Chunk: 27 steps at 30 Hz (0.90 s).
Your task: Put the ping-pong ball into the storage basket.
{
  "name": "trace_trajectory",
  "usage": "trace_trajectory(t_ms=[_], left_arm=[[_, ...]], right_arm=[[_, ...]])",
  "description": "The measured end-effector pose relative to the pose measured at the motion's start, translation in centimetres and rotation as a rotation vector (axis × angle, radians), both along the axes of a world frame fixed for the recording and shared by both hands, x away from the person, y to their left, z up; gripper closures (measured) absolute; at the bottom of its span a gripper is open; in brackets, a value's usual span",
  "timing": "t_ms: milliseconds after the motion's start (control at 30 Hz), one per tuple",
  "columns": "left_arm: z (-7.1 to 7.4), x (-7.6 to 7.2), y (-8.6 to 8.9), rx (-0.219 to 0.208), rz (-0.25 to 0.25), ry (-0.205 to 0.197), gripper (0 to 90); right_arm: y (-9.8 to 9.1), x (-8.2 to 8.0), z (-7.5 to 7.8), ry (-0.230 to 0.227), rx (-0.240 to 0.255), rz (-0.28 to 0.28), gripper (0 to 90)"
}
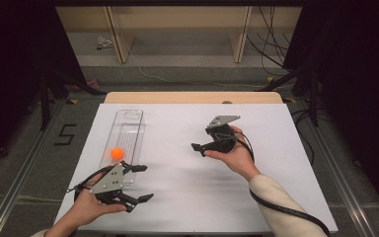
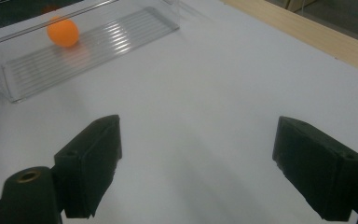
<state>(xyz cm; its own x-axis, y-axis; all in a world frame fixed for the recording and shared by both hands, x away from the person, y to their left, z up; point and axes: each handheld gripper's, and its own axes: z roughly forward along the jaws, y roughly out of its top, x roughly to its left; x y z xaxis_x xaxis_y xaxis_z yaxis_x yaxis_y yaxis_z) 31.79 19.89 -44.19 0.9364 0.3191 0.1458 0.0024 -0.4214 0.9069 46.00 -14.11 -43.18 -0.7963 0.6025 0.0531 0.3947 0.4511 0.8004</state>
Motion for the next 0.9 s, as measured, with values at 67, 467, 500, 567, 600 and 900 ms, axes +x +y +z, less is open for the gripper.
trace_trajectory(t_ms=[67, 467, 500, 567, 600, 900], left_arm=[[0.0, 0.0, 0.0, 0.0, 0.0, 0.0, 17.0], [0.0, 0.0, 0.0, 0.0, 0.002, 0.0, 17.0], [0.0, 0.0, 0.0, 0.0, 0.002, 0.0, 17.0], [0.0, 0.0, 0.0, 0.0, 0.002, -0.001, 17.0], [0.0, 0.0, 0.0, -0.001, 0.002, -0.001, 17.0], [0.0, 0.0, 0.0, 0.001, 0.002, 0.0, 17.0]], right_arm=[[-0.2, -0.1, 0.0, 0.001, 0.001, -0.002, 16.5], [-2.8, -1.5, 0.1, 0.004, 0.016, -0.026, 16.5], [-2.8, -1.5, 0.1, 0.004, 0.016, -0.026, 16.5], [-3.4, -1.9, 0.2, 0.002, 0.02, -0.032, 16.5], [-3.6, -2.0, 0.2, 0.001, 0.021, -0.033, 16.5], [-5.7, -3.5, 0.3, 0.001, 0.034, -0.058, 16.5]])
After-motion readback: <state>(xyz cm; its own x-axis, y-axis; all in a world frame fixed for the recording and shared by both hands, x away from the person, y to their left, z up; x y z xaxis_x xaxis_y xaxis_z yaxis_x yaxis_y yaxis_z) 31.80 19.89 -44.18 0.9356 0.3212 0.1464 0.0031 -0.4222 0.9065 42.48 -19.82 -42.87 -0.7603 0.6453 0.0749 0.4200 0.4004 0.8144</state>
